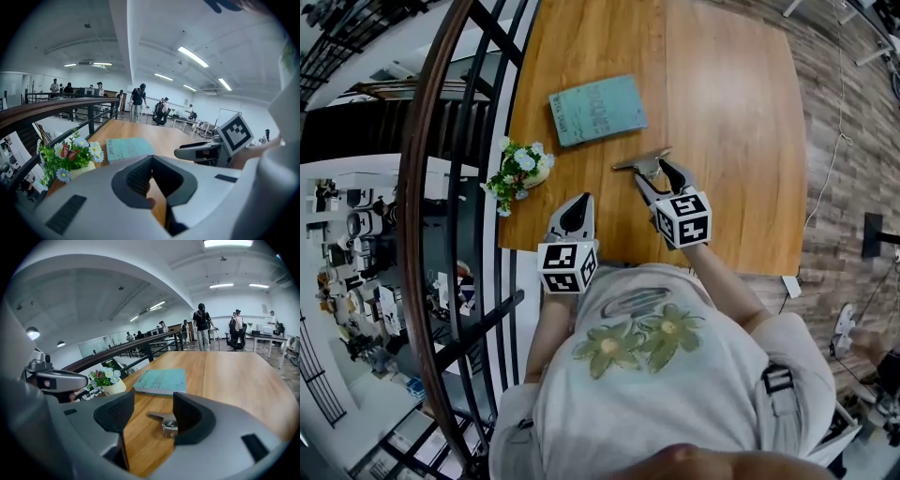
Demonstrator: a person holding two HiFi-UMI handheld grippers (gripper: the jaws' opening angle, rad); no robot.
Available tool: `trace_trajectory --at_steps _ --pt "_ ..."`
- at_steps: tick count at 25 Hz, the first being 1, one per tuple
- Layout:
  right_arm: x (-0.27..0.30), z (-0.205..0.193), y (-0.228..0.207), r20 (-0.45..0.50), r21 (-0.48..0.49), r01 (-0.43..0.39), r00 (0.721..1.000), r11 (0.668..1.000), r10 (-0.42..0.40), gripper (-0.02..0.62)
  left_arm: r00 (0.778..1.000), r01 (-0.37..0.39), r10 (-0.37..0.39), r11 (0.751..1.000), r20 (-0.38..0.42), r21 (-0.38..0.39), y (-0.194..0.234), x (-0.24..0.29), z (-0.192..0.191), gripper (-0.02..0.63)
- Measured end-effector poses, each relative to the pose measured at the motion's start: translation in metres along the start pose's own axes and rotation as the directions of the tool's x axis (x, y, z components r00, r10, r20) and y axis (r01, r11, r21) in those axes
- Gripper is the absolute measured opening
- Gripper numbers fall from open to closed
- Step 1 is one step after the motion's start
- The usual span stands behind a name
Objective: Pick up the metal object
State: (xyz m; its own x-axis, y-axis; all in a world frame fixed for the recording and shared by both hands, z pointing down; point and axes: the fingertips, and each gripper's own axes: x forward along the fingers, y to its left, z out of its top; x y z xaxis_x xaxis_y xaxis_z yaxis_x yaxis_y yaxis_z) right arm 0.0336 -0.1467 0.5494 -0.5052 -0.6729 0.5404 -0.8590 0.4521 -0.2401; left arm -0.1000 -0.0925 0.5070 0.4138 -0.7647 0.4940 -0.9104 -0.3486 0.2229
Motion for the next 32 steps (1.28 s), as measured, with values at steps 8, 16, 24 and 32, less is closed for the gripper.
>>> trace_trajectory --at_steps 8,16,24,32 --pt "0.018 -0.018 -0.015 -0.058 0.024 0.028 0.998 0.999 -0.026 0.267 0.999 -0.005 0.004 1.0 -0.053 -0.018 0.005 0.008 -0.017 0.015" --pt "0.039 -0.042 -0.018 -0.135 0.019 0.037 0.99 0.999 -0.034 0.281 0.997 -0.003 0.0 0.999 -0.078 -0.035 0.005 0.013 -0.02 0.015" --pt "0.056 -0.065 -0.037 -0.21 0.06 0.115 0.973 0.992 -0.1 0.285 0.996 -0.003 -0.004 0.997 -0.089 -0.074 0.007 0.02 -0.021 0.015" --pt "0.069 -0.081 -0.043 -0.254 0.063 0.141 0.96 0.988 -0.121 0.287 0.995 -0.007 0.001 0.998 -0.104 -0.057 0.006 0.023 -0.025 0.015"
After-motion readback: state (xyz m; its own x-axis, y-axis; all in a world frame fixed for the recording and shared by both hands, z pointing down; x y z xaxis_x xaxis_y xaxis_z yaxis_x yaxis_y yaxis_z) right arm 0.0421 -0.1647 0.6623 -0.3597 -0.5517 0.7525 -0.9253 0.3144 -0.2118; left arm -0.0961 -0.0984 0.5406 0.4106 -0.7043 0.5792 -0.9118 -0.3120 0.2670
